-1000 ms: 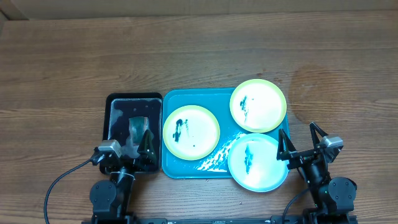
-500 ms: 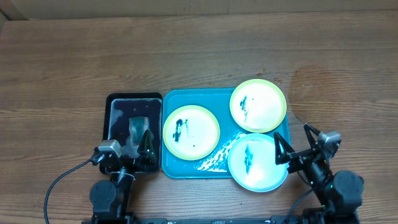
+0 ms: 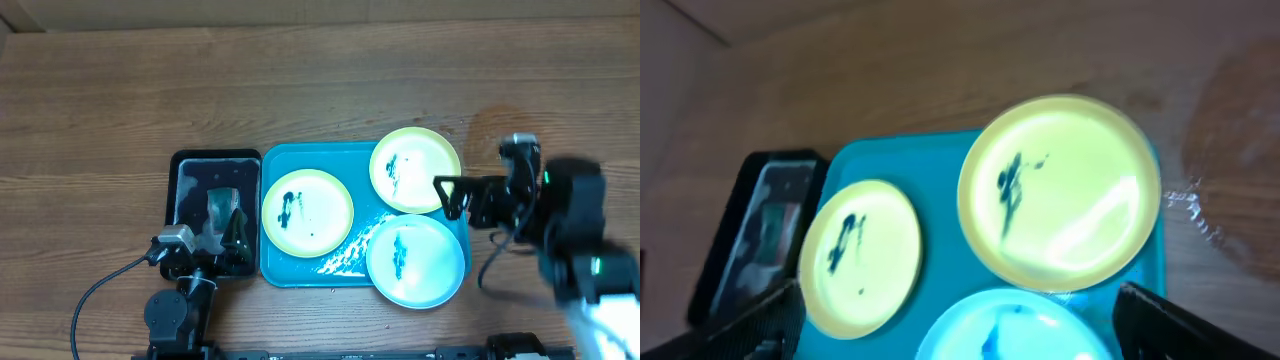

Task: Clean dirty plates on tray and stack at the side
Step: 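Move the right gripper to the edge of the left yellow plate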

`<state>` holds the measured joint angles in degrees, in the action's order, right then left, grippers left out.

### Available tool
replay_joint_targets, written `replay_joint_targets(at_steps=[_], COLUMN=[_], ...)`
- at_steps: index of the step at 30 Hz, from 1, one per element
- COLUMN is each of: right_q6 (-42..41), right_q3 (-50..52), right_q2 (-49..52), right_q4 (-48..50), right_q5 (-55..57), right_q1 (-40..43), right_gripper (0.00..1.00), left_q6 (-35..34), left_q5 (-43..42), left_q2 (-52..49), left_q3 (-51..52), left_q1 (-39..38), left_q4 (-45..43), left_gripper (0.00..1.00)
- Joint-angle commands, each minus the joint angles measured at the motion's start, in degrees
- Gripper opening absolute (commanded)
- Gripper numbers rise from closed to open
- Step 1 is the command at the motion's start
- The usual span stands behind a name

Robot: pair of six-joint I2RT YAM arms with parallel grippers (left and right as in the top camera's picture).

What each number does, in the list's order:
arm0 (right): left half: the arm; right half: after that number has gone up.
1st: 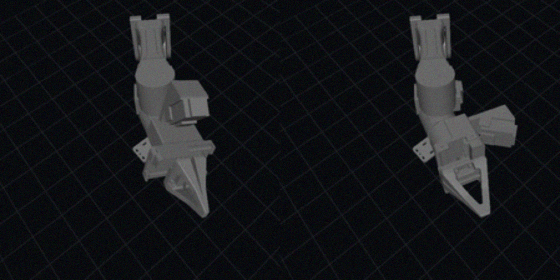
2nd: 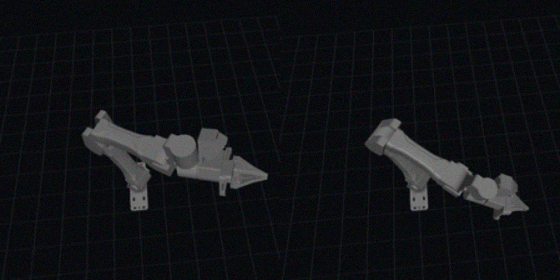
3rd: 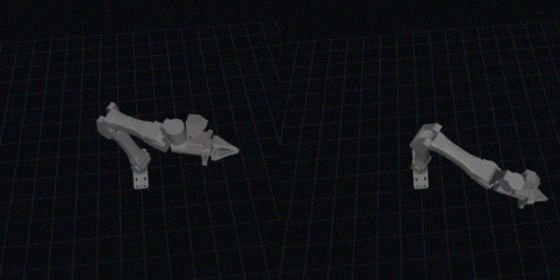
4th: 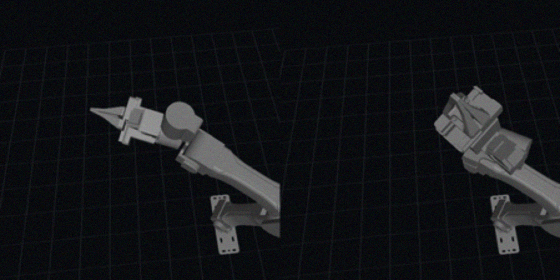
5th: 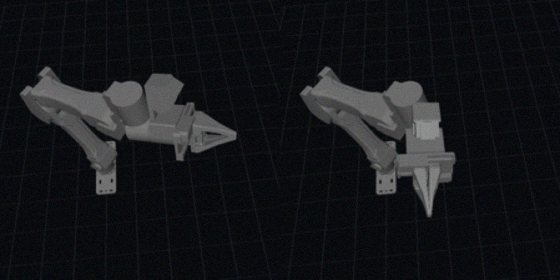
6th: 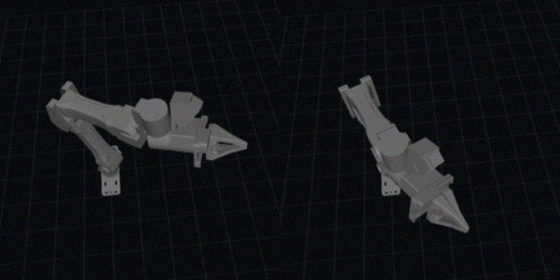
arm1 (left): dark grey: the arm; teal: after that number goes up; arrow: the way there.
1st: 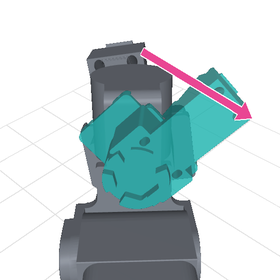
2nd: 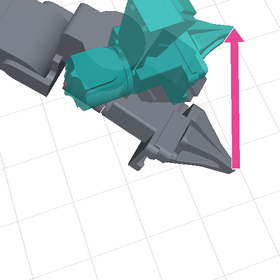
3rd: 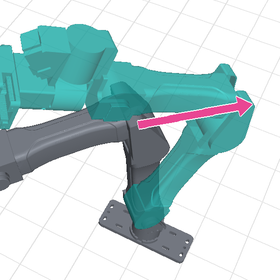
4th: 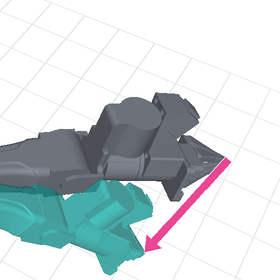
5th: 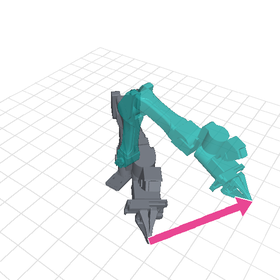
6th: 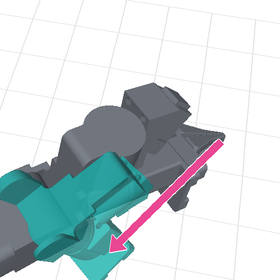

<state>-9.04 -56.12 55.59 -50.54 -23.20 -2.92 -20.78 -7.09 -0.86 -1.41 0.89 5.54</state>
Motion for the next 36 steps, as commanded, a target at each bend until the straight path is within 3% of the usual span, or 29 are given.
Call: replay_joint_targets(at_steps=[1, 4, 9, 21, 29, 36], right_q6=[0.13, 1.79, 4.68, 6.08, 4.15, 3.28], right_q3=[-10.43, -21.49, -26.6, -26.56, -26.56, -24.55], right_q2=[9.86, 21.73, 30.58, 33.38, 33.38, 34.4], right_q4=[-7.96, -21.51, -27.8, -17.05, -11.63, -13.0], right_q5=[-4.13, -3.91, -3.89, -3.45, -4.35, -3.08], right_q1=[0.28, -1.2, -5.73, -19.98, -20.22, -23.76], right_gripper=[1.0, 1.0, 1.0, 1.0, 1.0, 1.0], left_q6=[1.51, 1.51, 1.49, 1.51, 1.51, 1.51], left_q5=[0.02, 0.02, 0.02, 0.02, 0.02, 0.02], left_q2=[0.57, 0.57, 0.59, 0.57, 0.57, 0.59], left_q3=[0.5, 0.5, 0.5, 0.5, 0.5, 0.5], left_q1=[0.22, 0.22, 0.22, 0.22, 0.22, 0.22], left_q4=[-0.39, -0.39, -0.39, -0.39, -0.39, -0.39], left_gripper=[0.99, 0.99, 1.0, 1.0, 0.99, 1.0])
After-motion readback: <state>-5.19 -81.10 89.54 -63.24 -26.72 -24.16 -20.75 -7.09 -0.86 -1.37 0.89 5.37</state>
